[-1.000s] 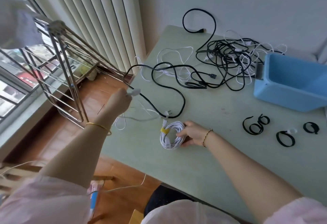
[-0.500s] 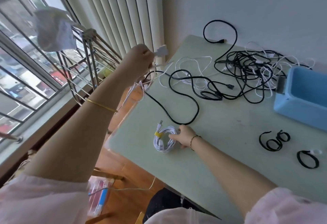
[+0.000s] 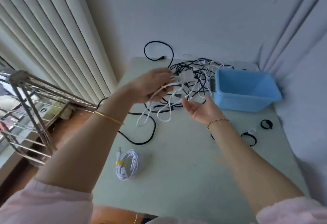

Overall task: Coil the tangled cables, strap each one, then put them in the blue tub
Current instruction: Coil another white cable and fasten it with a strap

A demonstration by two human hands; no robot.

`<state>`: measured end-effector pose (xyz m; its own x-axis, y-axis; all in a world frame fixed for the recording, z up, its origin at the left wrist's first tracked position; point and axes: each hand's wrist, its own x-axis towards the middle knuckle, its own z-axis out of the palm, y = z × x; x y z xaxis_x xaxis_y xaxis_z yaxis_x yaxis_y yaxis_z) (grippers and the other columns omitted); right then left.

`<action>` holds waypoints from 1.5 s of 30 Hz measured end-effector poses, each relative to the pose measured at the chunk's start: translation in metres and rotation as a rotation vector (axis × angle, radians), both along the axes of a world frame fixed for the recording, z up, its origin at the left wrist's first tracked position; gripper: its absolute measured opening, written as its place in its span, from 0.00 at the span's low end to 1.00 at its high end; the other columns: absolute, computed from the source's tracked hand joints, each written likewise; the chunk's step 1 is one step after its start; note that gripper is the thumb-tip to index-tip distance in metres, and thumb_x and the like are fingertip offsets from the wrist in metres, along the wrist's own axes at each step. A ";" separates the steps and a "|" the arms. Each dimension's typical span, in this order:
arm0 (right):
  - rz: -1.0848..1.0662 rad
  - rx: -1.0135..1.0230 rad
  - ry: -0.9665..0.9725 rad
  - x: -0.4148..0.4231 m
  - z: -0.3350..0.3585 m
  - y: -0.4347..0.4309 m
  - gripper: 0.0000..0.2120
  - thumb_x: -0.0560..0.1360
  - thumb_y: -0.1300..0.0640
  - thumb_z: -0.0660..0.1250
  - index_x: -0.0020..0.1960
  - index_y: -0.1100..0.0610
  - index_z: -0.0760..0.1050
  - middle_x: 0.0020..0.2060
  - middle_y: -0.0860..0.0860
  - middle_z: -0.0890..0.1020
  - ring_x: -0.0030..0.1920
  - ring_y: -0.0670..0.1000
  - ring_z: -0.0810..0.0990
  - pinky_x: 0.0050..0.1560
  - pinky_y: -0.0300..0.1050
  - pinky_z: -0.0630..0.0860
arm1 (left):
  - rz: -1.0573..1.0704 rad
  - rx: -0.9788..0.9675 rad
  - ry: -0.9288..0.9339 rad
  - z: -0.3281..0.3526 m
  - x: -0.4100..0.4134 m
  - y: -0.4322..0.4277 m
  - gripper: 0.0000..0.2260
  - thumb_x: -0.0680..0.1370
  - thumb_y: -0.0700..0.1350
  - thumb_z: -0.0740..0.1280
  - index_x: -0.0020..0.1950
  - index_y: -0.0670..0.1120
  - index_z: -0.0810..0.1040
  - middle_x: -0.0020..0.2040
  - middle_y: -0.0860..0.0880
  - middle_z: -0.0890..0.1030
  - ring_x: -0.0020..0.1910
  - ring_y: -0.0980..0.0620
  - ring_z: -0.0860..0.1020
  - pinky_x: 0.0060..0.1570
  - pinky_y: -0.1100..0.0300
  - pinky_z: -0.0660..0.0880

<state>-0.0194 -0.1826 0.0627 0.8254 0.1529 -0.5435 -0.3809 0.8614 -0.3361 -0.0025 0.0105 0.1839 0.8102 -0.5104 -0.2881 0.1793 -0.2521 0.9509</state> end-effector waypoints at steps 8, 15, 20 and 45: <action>0.161 -0.490 0.034 -0.023 0.003 -0.074 0.04 0.77 0.66 0.63 0.44 0.63 0.75 0.37 0.55 0.78 0.28 0.46 0.77 0.28 0.36 0.76 | -0.350 0.256 0.089 -0.081 -0.008 -0.046 0.09 0.80 0.37 0.57 0.41 0.44 0.70 0.35 0.46 0.72 0.25 0.56 0.66 0.26 0.64 0.63; 0.297 -0.872 0.052 -0.035 -0.007 -0.081 0.06 0.77 0.70 0.59 0.47 0.62 0.72 0.34 0.58 0.80 0.29 0.50 0.80 0.28 0.40 0.78 | -0.460 0.423 -0.009 -0.121 -0.017 -0.074 0.08 0.77 0.40 0.67 0.40 0.46 0.70 0.32 0.49 0.70 0.28 0.55 0.66 0.28 0.66 0.65; 0.616 -1.055 0.176 -0.041 -0.024 -0.085 0.09 0.79 0.54 0.58 0.55 0.59 0.66 0.33 0.57 0.76 0.29 0.53 0.77 0.33 0.45 0.77 | -0.456 0.386 0.006 -0.122 -0.020 -0.090 0.11 0.72 0.37 0.71 0.41 0.45 0.69 0.35 0.50 0.70 0.32 0.54 0.68 0.31 0.64 0.67; 0.567 -1.591 -0.021 -0.054 -0.007 -0.132 0.12 0.72 0.68 0.57 0.46 0.64 0.79 0.30 0.53 0.76 0.25 0.45 0.68 0.26 0.37 0.63 | -0.379 0.628 0.152 -0.137 -0.028 -0.113 0.04 0.77 0.36 0.64 0.49 0.43 0.71 0.39 0.44 0.73 0.34 0.51 0.71 0.32 0.61 0.70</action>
